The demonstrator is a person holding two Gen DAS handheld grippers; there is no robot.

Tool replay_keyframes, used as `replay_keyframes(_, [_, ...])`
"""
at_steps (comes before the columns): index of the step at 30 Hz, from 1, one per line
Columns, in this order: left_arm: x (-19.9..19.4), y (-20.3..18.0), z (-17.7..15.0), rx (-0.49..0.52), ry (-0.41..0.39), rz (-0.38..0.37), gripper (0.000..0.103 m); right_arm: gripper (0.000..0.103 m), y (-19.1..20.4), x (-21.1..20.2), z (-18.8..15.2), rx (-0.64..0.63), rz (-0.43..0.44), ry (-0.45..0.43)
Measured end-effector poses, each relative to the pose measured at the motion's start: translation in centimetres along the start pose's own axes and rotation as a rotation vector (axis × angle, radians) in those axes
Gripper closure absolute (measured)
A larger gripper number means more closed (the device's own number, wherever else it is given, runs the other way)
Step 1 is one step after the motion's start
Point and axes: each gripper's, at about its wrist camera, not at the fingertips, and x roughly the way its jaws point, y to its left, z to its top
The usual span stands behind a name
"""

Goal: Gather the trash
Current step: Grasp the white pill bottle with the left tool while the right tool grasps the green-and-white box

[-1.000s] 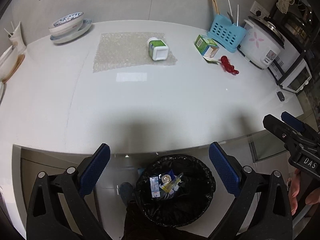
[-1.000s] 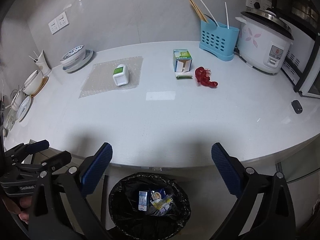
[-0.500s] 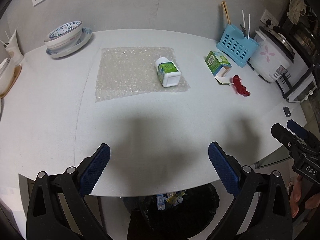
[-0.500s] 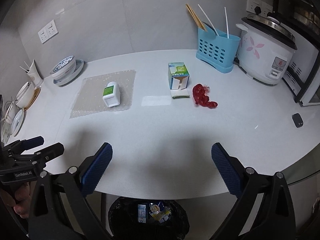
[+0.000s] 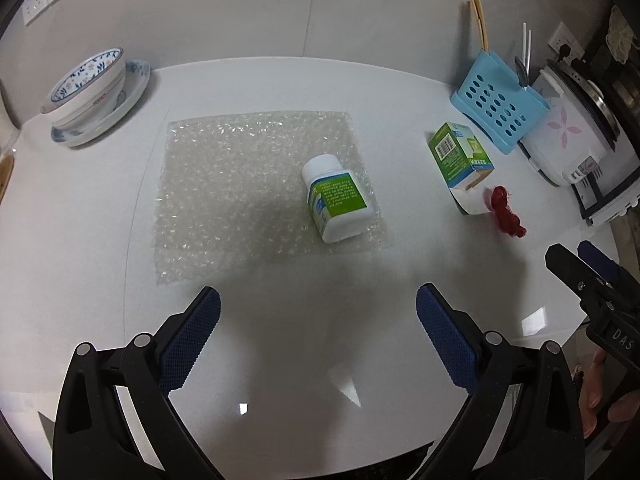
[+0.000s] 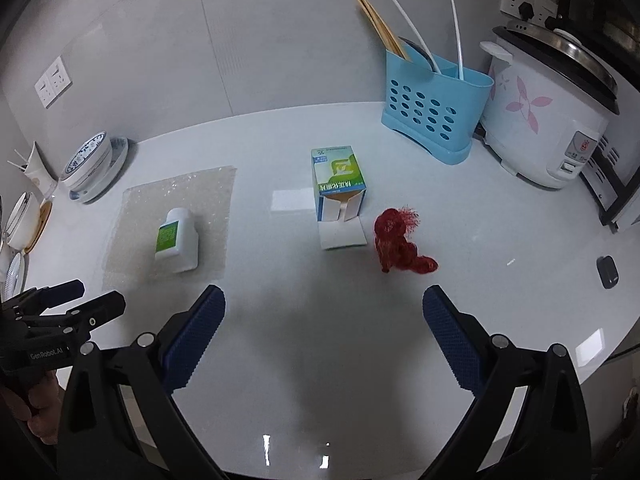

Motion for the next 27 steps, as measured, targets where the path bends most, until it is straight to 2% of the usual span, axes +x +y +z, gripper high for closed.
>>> replay_keyframes(11, [5.9, -0.2, 4.5, -0.052, 0.072, 0.033, 0.009, 0.008, -1.4, 7.0, 6.6, 0.028, -0.034, 0.053])
replay_keyframes(14, [7.2, -0.6, 5.1, -0.043, 0.091, 0.046, 0.014, 0.008, -1.5, 8.5, 8.1, 0.040, -0.038, 0.070])
replay_keyframes(17, [8.3, -0.6, 5.6, -0.067, 0.118, 0.025, 0.019, 0.008, -1.3, 10.1, 9.4, 0.039, -0.051, 0.093])
replay_keyframes(23, [9.6, -1.2, 6.1, -0.048, 0.144, 0.048, 0.029, 0.008, -1.1, 13.3, 11.2, 0.041, -0.061, 0.149])
replay_keyframes(27, [10.6, -1.6, 6.6, -0.043, 0.181, 0.061, 0.042, 0.017, -1.1, 15.0, 11.4, 0.045, -0.085, 0.188])
